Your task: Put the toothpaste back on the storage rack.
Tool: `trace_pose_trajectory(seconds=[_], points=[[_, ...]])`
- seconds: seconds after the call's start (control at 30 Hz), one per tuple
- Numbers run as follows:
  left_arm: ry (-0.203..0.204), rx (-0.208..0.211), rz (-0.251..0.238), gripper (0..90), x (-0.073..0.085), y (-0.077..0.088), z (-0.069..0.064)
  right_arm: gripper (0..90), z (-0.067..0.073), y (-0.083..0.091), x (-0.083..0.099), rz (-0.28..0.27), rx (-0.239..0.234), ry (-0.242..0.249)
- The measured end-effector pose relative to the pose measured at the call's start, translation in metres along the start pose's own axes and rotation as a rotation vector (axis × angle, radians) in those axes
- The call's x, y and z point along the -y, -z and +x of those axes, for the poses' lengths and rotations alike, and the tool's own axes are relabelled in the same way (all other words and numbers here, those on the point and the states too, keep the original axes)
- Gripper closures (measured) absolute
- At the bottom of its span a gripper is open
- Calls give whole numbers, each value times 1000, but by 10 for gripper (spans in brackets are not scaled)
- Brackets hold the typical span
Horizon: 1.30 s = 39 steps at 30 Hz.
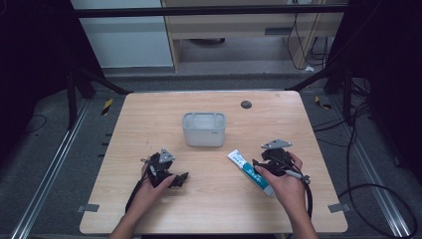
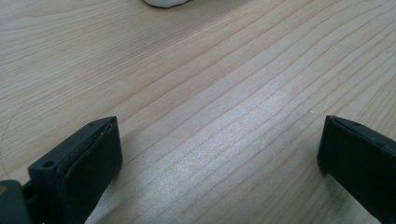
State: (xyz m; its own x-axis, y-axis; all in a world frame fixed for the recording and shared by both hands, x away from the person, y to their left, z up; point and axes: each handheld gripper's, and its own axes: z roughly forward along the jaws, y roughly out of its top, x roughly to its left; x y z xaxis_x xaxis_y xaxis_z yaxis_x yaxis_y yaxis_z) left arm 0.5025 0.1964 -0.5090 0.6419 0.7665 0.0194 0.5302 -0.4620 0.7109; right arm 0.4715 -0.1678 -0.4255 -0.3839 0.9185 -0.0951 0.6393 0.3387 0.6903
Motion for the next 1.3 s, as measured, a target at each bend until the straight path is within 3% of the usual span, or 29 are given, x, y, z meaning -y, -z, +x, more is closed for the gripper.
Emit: trace_pose_trajectory(seconds=[0.1, 0.13, 0.33, 0.7, 0.97, 1.2, 1.3], points=[[-4, 4, 0, 0, 1, 1, 0, 342, 5, 3, -6, 19, -7, 8], [-5, 4, 0, 0, 2, 2, 0, 351, 8, 3, -12, 57, -23, 33], [-4, 3, 0, 0, 1, 2, 0, 379, 13, 3, -22, 136, -67, 73], [2, -3, 1, 0, 1, 1, -1, 515, 21, -2, -20, 176, -116, 106], [1, -3, 2, 0, 1, 1, -1, 521, 28, -21, -23, 223, -139, 112], [-2, 2, 1, 0, 1, 2, -1, 481, 35, -28, -30, 252, -135, 138], [-2, 2, 1, 0, 1, 2, -1, 456, 34, -31, -31, 264, -129, 127]])
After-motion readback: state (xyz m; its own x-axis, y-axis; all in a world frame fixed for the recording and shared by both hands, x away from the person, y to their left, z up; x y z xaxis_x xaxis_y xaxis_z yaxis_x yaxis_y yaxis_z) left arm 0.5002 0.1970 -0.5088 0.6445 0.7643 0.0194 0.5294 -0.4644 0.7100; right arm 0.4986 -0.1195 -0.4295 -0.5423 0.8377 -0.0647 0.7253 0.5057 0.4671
